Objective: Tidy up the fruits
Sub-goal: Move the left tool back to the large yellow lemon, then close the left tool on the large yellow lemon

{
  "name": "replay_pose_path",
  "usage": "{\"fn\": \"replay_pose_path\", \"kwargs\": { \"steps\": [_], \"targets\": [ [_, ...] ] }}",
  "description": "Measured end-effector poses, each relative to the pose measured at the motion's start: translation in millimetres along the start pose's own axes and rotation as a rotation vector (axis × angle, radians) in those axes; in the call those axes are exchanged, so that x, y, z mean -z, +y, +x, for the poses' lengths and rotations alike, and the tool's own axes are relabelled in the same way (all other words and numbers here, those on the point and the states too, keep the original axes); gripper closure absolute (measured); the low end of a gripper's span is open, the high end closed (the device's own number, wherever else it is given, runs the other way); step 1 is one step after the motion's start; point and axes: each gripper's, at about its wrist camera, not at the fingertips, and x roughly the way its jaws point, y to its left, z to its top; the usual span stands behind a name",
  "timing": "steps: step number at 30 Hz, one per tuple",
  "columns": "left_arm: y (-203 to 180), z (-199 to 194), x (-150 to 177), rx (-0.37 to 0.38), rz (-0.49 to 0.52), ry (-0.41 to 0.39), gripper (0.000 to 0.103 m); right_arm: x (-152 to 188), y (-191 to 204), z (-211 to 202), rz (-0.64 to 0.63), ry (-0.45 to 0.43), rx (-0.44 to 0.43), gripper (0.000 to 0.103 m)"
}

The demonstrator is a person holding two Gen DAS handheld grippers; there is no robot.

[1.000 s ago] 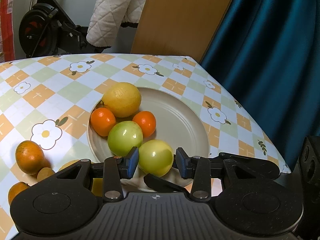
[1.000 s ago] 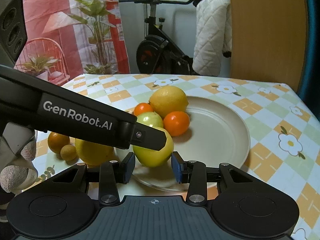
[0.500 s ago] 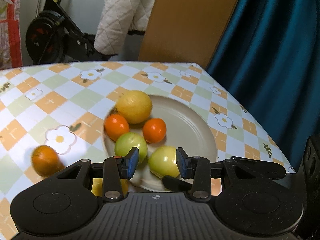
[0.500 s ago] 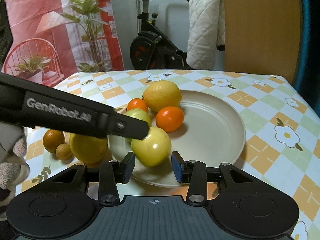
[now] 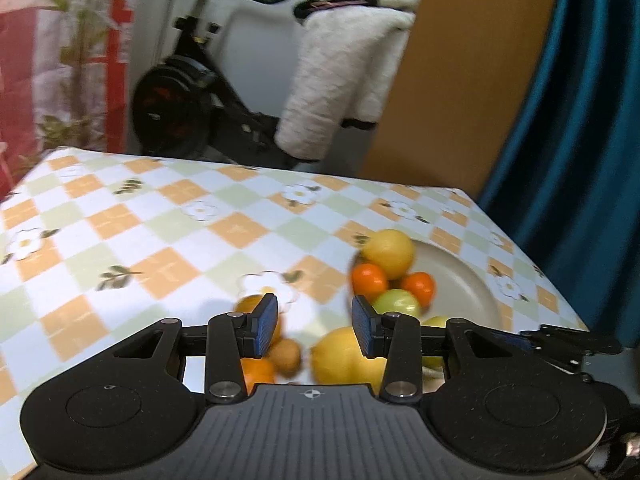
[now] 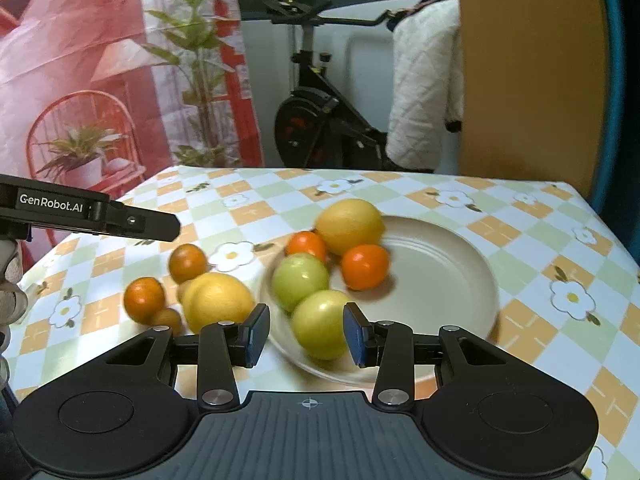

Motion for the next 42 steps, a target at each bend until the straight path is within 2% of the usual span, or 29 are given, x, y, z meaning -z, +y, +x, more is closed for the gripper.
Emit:
{"fn": "replay_pose_path", "kwargs": {
  "steps": [5, 20, 24, 42],
  "targets": [
    [17.2, -12.2, 4.3, -0.012, -0.056, -0.022, 0.060, -0.2, 16.4, 2.5, -0.036, 0.017, -0.017, 0.065],
    [12.0, 1.8, 19.8, 0.031, -0.019, 0.010, 0.060, 0.8, 46.7, 16.2, -0.160, 0.047, -0.041, 0.065],
    [12.9, 4.8, 21.1, 0.054, -0.016, 0.017, 0.060, -0.7, 52.4, 21.6, -0.201, 0.052, -0.045, 0.060],
    [5.2, 31.2, 21.5, 0.128, 0.018, 0.081, 0.057, -1.4, 68.3, 44.0, -0.293, 0.069, -0.060, 0.055]
  ]
}}
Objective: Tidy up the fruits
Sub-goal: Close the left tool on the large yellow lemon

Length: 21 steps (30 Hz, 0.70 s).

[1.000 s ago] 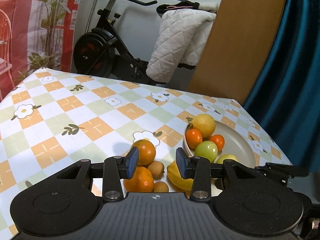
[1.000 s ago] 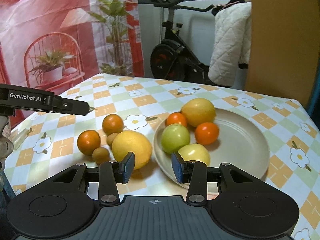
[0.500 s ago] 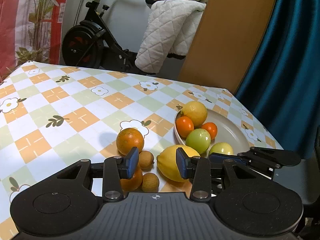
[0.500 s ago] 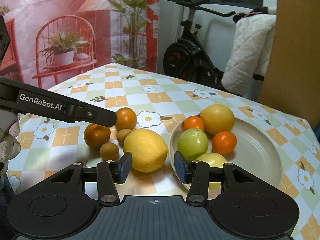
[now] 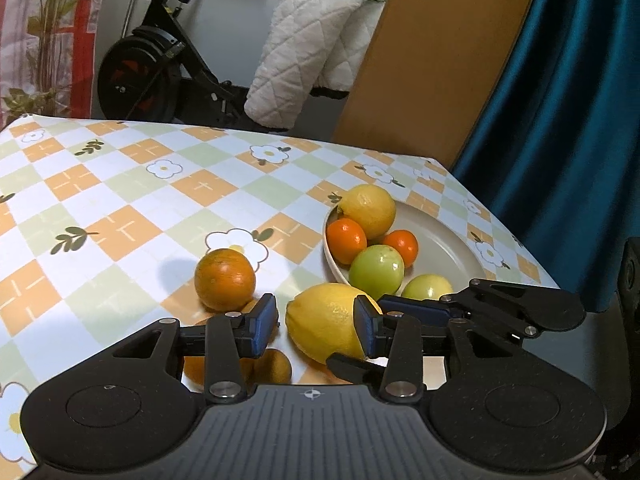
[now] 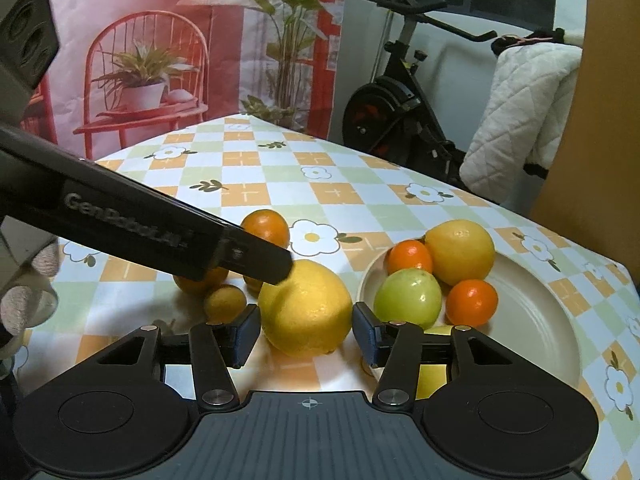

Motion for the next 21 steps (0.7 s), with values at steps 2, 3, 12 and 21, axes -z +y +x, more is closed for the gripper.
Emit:
{"fn": "replay_pose_path", "kwargs": {
  "steps": [2, 3, 12, 21],
  "targets": [
    [0.2, 3.5, -0.3, 0.003, -0.004, 0.007, 0.056, 0.4, -0.6, 0.3, 0.006, 0.002, 0.000, 0.055],
    [0.4, 4.7, -0.4, 0.008, -0.007, 0.008, 0.054, 0.8, -0.9, 0.5, 0.008, 0.003, 0.001, 0.055],
    [3.3, 14.1, -2.9, 0.050, -0.038, 0.020, 0.049, 3.3, -3.1, 1.2, 0.020, 0.000, 0.004, 0.054],
    [0.3, 26.2, -2.2, 0.076, -0.044, 0.042, 0.043, 5.5, -2.5, 0.1, 0.027, -0.010, 0.010, 0.055]
  ]
}}
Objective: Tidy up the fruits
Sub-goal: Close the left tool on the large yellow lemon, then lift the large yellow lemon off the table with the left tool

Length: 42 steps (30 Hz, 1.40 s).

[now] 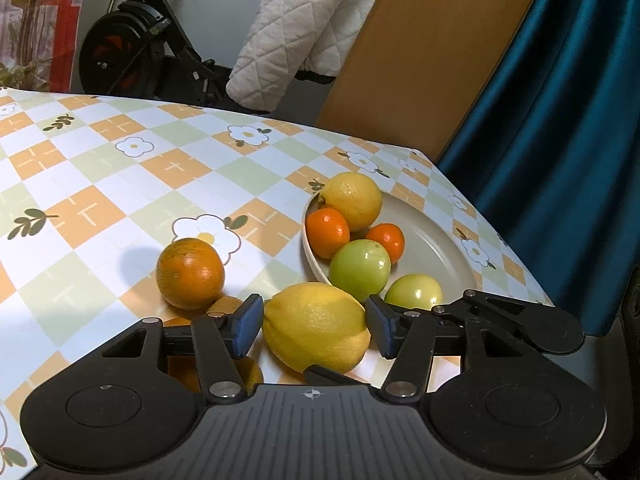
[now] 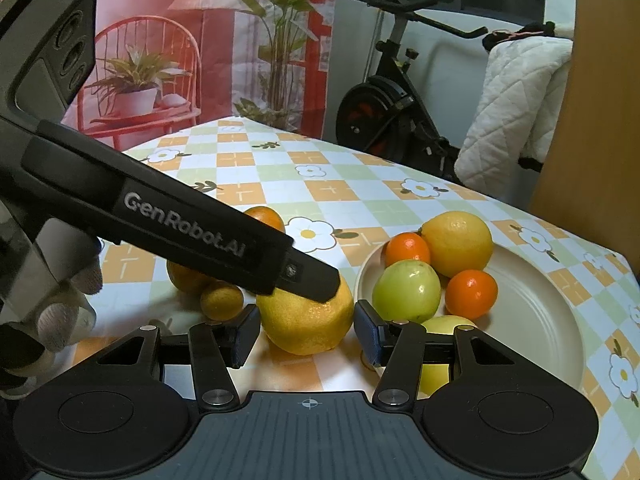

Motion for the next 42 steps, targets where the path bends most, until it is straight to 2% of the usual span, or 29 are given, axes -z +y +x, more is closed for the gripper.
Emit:
{"fn": "replay_pose_path", "kwargs": {
  "steps": [6, 13, 16, 18, 20, 31, 42],
  "targets": [
    [-3.5, 3.9, 1.9, -0.009, 0.017, 0.009, 0.040, 1.2, 0.2, -0.6, 0.005, -0.005, 0.006, 0.055],
    [-8.6, 0.2, 5.4, -0.024, 0.036, -0.004, 0.042, 3.0, -0.3, -4.4, 0.021, -0.018, -0.001, 0.057],
    [-10.2, -2.6, 6.0, -0.027, 0.035, -0.012, 0.045, 4.2, -0.6, -6.7, 0.026, -0.018, -0.001, 0.057],
    [-11.7, -5.6, 5.9, -0.030, 0.037, -0.021, 0.052, 4.5, -1.0, -7.8, 0.032, -0.018, -0.002, 0.057],
    [-13.9, -7.5, 4.3, -0.032, 0.046, -0.025, 0.055, 4.5, -2.0, -10.1, 0.035, -0.026, 0.001, 0.057],
    [-15.8, -9.1, 7.3, -0.034, 0.043, -0.022, 0.054, 6.5, -3.4, -16.2, 0.052, -0.036, -0.008, 0.059],
    [-10.0, -4.2, 5.2, -0.025, 0.016, -0.022, 0.049, 9.9, -8.6, -13.9, 0.094, -0.026, -0.023, 0.060]
  ]
}}
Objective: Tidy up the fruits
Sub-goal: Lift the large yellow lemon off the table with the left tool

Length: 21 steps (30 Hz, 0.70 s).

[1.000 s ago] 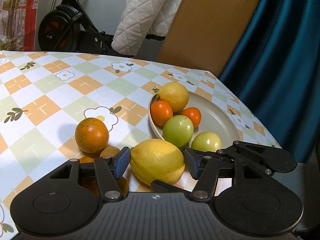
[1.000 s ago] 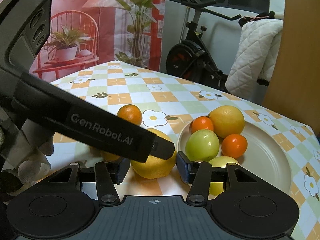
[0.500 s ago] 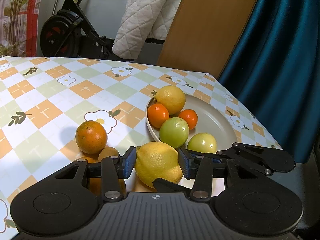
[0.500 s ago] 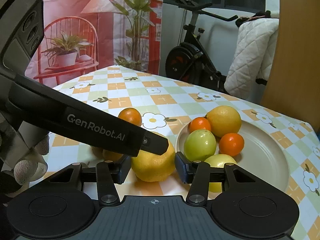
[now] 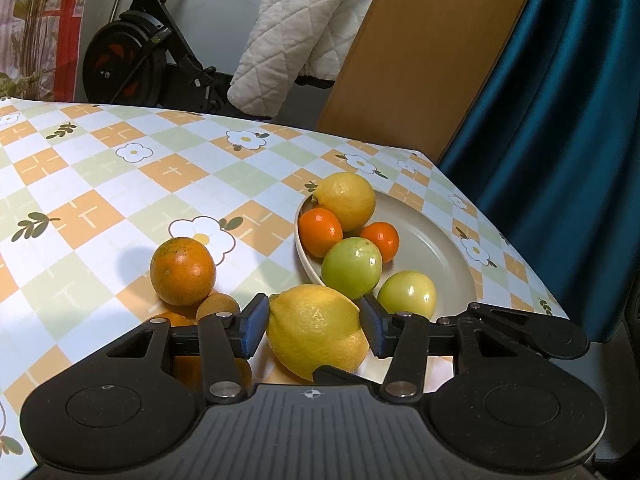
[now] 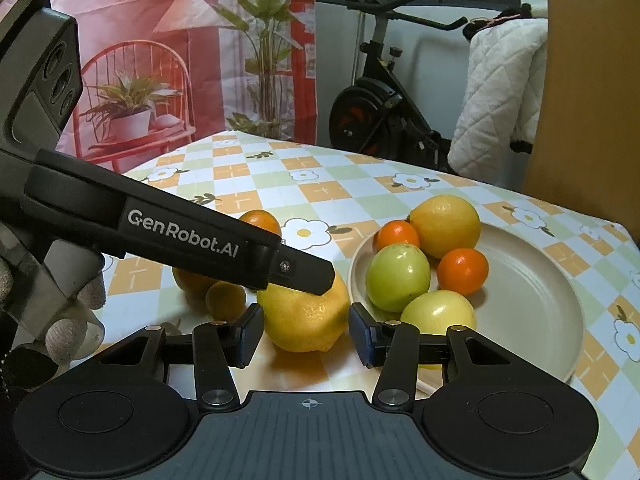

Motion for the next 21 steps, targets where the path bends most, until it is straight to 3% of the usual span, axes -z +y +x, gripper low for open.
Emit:
{"fn": "replay_pose_path", "kwargs": {
  "steps": [21],
  "targets": [
    [5.5, 6.3, -1.4, 0.017, -0.010, 0.025, 0.042, 3.6, -3.0, 8.2, 0.036, 0.024, -0.023, 0.058]
  ]
}}
